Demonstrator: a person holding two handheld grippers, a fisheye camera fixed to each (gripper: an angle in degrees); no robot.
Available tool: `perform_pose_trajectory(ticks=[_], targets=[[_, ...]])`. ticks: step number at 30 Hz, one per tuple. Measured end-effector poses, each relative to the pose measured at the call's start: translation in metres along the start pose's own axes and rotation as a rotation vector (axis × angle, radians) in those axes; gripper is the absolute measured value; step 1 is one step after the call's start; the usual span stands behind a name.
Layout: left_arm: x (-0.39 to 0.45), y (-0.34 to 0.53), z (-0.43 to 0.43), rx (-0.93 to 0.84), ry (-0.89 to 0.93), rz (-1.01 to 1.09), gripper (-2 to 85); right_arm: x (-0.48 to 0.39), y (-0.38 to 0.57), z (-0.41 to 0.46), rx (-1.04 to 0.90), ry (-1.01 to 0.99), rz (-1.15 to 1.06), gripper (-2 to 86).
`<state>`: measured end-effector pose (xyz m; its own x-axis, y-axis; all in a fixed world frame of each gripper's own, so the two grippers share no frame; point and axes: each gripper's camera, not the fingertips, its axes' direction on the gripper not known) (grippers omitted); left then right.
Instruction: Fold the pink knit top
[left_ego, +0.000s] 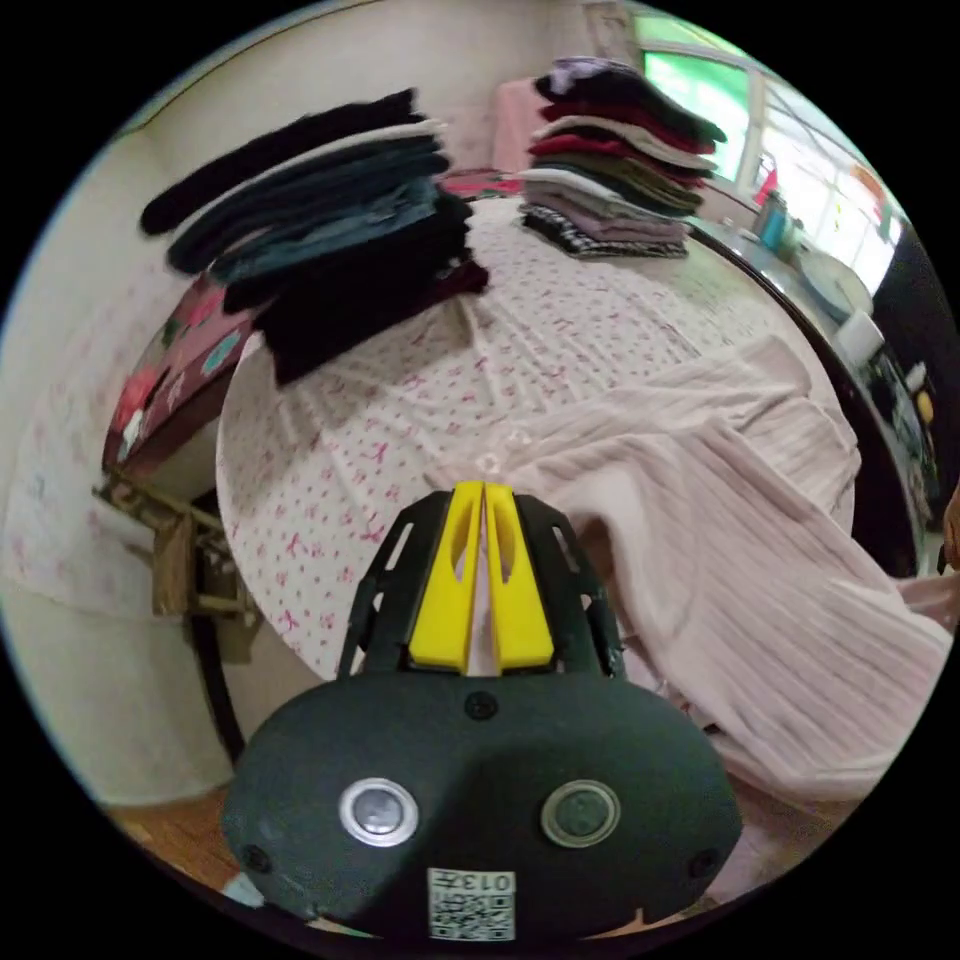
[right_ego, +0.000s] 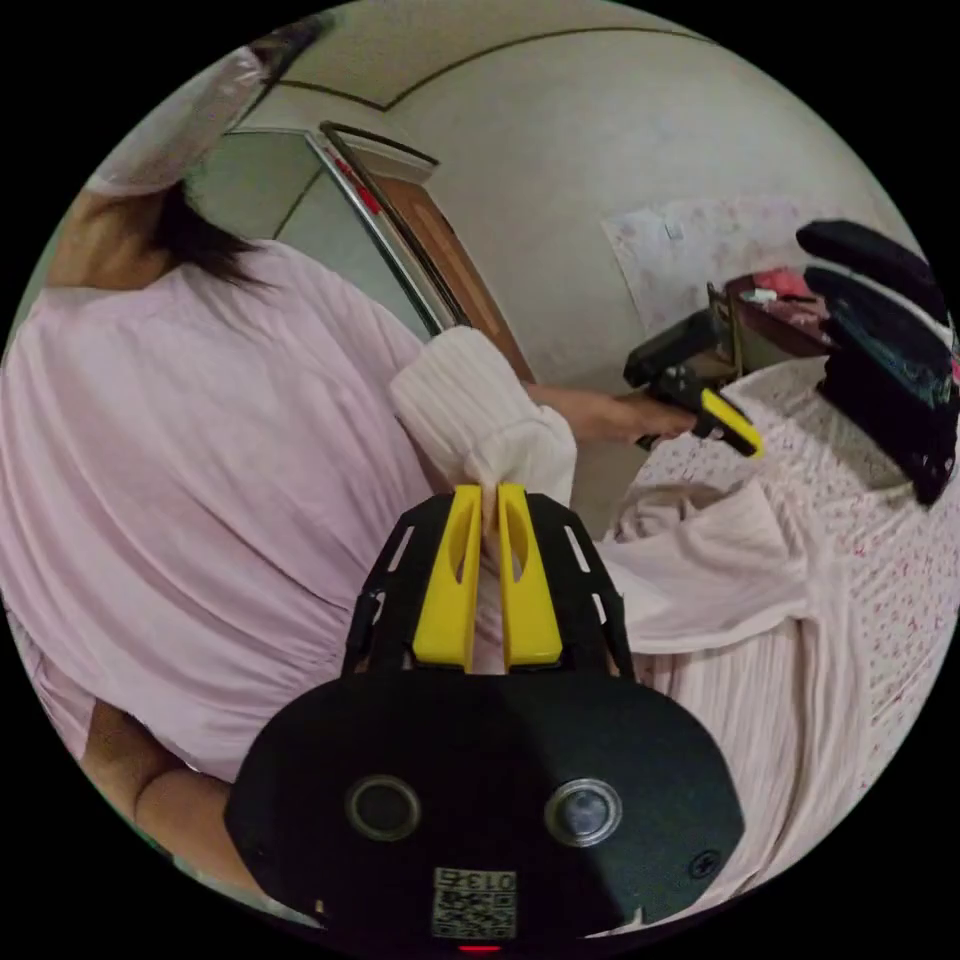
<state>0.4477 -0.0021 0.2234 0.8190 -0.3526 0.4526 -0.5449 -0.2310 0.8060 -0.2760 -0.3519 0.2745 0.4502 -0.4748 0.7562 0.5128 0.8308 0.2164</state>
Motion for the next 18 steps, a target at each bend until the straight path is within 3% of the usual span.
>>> perform_pose_trajectory(ticks=[3,7,12,15,18], targets=[[0.042,-0.025,0.003,-0.004,-0.01,0.164,-0.3,-0.009,0.005,0.017,-0.098,0.03,0.016,3.1],[0.072,-0.02,0.055,-0.311,-0.02,0.39,-0.3,-0.027,0.006,0.004,-0.075,0.053,-0.026,3.1],[0.05,-0.035,0.029,-0.224,0.07,0.313,-0.3,-0.035,0.039,-0.034,0.137,0.027,0.048,3.1],[0.071,-0.065,0.003,-0.056,0.057,0.354,-0.3,-0.028,0.055,-0.03,0.118,-0.002,0.108,3.0],[0.116,-0.1,0.015,-0.068,0.043,0.468,-0.3,-0.029,0.059,-0.026,0.087,-0.017,0.104,2.9]])
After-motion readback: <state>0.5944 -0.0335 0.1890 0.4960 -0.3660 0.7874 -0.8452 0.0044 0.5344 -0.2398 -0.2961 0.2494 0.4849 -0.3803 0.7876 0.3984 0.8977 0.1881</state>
